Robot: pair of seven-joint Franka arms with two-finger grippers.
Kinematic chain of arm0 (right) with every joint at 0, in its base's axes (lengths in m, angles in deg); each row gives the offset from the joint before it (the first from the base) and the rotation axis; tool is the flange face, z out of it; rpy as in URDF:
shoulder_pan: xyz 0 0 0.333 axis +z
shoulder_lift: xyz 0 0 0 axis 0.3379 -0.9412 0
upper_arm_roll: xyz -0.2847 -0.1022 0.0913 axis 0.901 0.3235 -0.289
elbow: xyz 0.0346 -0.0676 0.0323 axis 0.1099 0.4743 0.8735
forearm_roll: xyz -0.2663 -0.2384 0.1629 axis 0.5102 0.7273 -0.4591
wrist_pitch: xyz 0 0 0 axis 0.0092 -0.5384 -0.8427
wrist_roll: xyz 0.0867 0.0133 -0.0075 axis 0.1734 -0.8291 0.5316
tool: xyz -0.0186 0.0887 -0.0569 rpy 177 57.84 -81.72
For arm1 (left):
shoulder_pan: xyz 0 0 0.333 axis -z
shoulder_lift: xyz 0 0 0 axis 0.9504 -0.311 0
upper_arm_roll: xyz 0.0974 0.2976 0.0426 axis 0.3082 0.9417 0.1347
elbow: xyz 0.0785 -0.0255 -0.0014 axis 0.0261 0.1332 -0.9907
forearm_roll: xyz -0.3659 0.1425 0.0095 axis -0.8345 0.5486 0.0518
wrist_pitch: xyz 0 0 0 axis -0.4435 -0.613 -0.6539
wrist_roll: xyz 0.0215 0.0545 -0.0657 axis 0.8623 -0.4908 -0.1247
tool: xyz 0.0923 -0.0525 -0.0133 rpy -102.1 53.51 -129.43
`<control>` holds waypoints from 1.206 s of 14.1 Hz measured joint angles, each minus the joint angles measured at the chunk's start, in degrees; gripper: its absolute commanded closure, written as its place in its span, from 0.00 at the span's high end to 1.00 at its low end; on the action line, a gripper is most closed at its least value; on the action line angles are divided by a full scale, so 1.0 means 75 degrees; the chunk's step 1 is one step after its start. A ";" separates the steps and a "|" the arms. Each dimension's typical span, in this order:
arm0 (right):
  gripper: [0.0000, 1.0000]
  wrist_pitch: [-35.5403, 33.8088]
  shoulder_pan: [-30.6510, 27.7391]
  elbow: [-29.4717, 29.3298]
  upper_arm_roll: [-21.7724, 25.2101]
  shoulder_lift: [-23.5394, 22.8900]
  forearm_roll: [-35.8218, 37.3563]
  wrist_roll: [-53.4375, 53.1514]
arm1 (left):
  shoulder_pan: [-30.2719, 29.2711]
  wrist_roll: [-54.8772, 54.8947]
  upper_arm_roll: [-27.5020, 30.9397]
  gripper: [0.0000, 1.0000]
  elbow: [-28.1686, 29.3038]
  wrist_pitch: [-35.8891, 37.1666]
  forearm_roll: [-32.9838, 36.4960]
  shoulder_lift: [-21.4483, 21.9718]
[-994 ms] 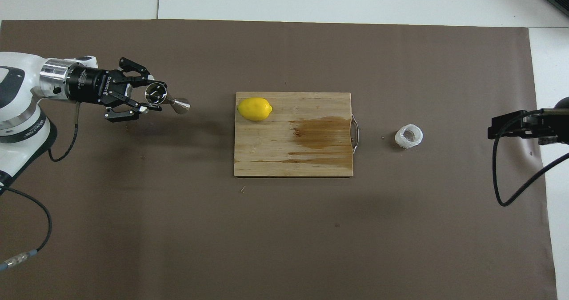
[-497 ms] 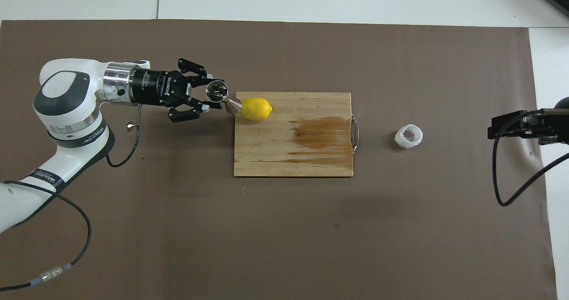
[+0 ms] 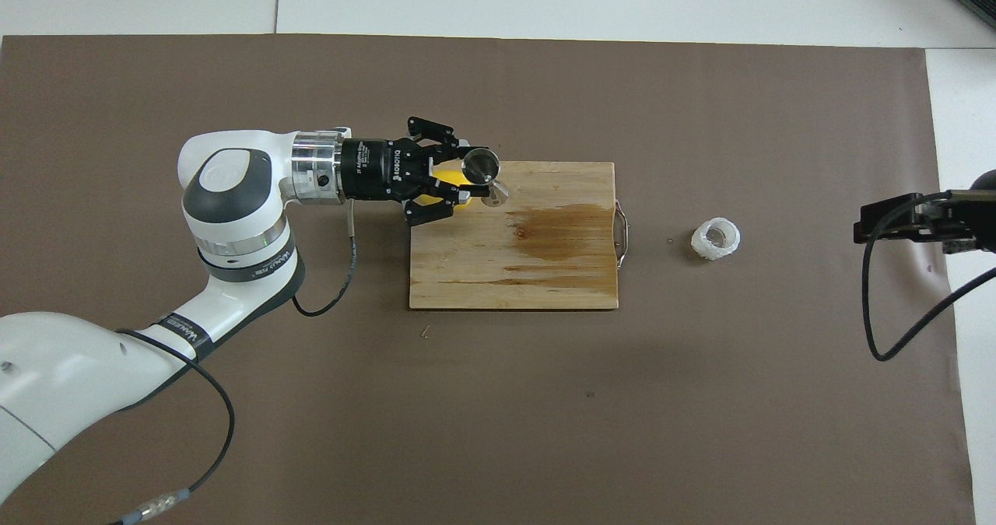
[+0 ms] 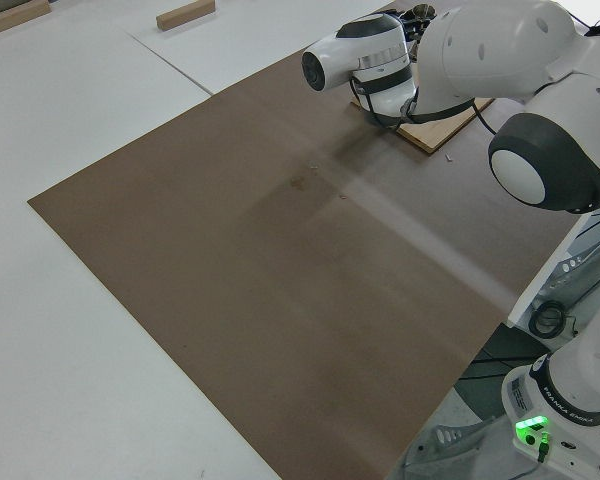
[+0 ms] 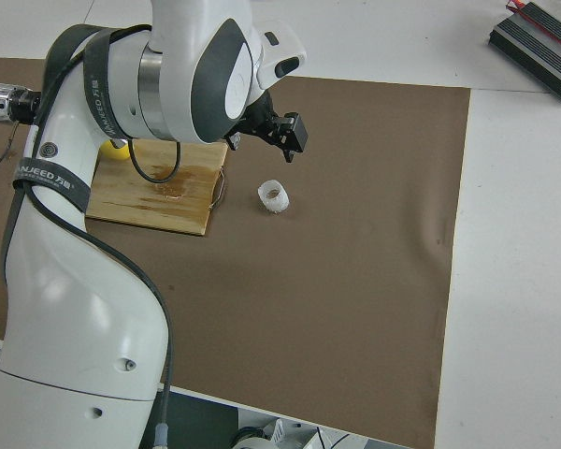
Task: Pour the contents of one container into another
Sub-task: 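Lift the dark cup with the left gripper toward the cutting board, then lower the dark cup onto the board beside the brown stain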
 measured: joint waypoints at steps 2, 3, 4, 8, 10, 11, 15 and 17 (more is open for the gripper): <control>1.00 0.0000 0.0000 0.0000 0.0000 0.0000 0.0000 0.0000 | 0.0485 0.0047 0.0009 0.00 0.0027 -0.0637 -0.0350 0.0029; 1.00 0.0000 0.0000 0.0000 0.0000 0.0000 0.0000 0.0000 | 0.0722 0.0095 0.0016 0.00 0.0030 -0.0954 -0.0530 0.0033; 1.00 0.0000 0.0000 0.0000 0.0000 0.0000 0.0000 0.0000 | 0.0933 0.0198 0.0022 0.00 0.0033 -0.1246 -0.0700 0.0033; 1.00 0.0000 0.0000 0.0000 0.0000 0.0000 0.0000 0.0000 | 0.1468 0.0429 0.0053 0.00 0.0088 -0.2260 -0.0998 0.0032; 1.00 0.0000 0.0000 0.0000 0.0000 0.0000 0.0000 0.0000 | 0.1600 0.0682 0.0073 0.00 0.0145 -0.2467 -0.1288 0.0023; 1.00 0.0000 0.0000 0.0000 0.0000 0.0000 0.0000 0.0000 | 0.1675 0.0847 0.0079 0.00 0.0177 -0.2545 -0.1535 0.0013; 1.00 0.0000 0.0000 0.0000 0.0000 0.0000 0.0000 0.0000 | 0.2023 0.1454 0.0102 0.00 0.0246 -0.2759 -0.2171 -0.0112; 1.00 0.0000 0.0000 0.0000 0.0000 0.0000 0.0000 0.0000 | 0.2128 0.1634 0.0108 0.00 0.0257 -0.2775 -0.2336 -0.0196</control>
